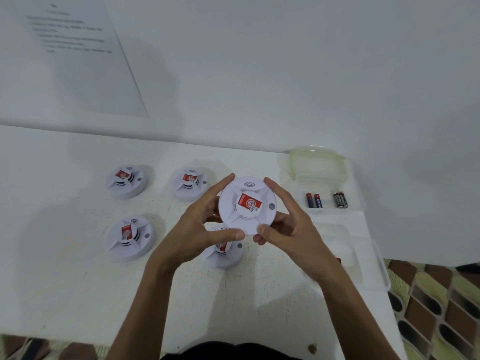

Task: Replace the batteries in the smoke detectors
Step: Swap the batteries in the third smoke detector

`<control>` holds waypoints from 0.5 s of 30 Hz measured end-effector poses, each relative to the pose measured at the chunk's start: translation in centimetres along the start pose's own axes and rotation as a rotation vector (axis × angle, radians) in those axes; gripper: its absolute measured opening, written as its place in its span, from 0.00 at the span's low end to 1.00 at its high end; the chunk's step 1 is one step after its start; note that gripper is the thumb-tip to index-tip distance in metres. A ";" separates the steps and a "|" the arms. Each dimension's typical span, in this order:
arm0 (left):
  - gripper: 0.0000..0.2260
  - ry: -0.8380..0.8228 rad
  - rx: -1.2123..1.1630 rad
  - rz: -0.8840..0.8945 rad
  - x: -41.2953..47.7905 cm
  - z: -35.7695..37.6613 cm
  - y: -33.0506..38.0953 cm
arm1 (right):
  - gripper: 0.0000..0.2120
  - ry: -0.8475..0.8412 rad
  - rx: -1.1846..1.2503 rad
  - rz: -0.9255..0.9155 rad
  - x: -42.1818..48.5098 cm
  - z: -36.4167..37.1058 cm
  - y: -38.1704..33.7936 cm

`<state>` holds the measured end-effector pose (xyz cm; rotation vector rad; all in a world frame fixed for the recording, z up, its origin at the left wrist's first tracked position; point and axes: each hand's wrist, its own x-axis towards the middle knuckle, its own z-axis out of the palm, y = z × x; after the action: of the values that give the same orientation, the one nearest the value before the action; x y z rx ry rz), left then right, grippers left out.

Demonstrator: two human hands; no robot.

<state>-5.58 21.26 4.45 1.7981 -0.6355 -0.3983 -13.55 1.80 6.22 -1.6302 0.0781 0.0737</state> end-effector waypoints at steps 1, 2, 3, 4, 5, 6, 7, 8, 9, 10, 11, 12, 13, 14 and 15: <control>0.40 -0.001 0.001 0.002 0.0 0.0 0.0 | 0.35 0.000 0.000 0.001 0.0 0.0 0.0; 0.40 0.000 0.003 0.002 0.0 0.0 0.0 | 0.35 0.001 -0.003 0.002 0.1 0.1 0.0; 0.39 0.001 0.005 0.001 0.0 0.0 0.0 | 0.35 0.003 -0.009 0.005 0.1 0.1 0.1; 0.39 0.003 0.004 -0.001 0.0 0.0 -0.1 | 0.36 0.005 -0.014 0.008 0.1 0.1 0.1; 0.39 0.004 0.004 -0.002 0.0 0.0 -0.1 | 0.36 0.006 -0.018 0.011 0.1 0.1 0.1; 0.39 0.007 0.006 -0.003 0.0 0.0 -0.1 | 0.36 0.007 -0.020 0.013 0.1 0.1 0.1; 0.39 0.009 0.010 -0.004 0.1 0.0 -0.1 | 0.36 0.007 -0.019 0.015 0.1 0.1 0.1; 0.39 0.009 0.011 -0.004 0.1 0.0 -0.1 | 0.36 0.007 -0.018 0.015 0.1 0.1 0.1; 0.39 0.008 0.011 -0.005 0.2 0.0 -0.1 | 0.36 0.008 -0.018 0.016 0.1 0.1 0.1; 0.39 0.006 0.010 -0.005 0.2 0.0 -0.1 | 0.36 0.009 -0.019 0.015 0.1 0.1 0.1; 0.39 0.006 0.009 -0.005 0.2 0.0 -0.1 | 0.36 0.011 -0.021 0.015 0.2 0.1 0.1; 0.39 0.005 0.007 -0.004 0.2 0.0 -0.1 | 0.36 0.012 -0.021 0.015 0.2 0.1 0.1; 0.39 0.003 0.006 -0.002 0.2 0.0 -0.2 | 0.36 0.012 -0.018 0.016 0.2 0.1 0.1; 0.39 0.001 0.005 0.000 0.2 0.0 -0.2 | 0.36 0.013 -0.013 0.018 0.2 0.1 0.2; 0.39 -0.001 0.003 0.000 0.2 0.0 -0.2 | 0.36 0.014 -0.010 0.020 0.1 0.0 0.2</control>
<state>-5.38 21.13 4.27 1.8008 -0.6372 -0.3990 -13.43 1.81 6.02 -1.6399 0.1048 0.0787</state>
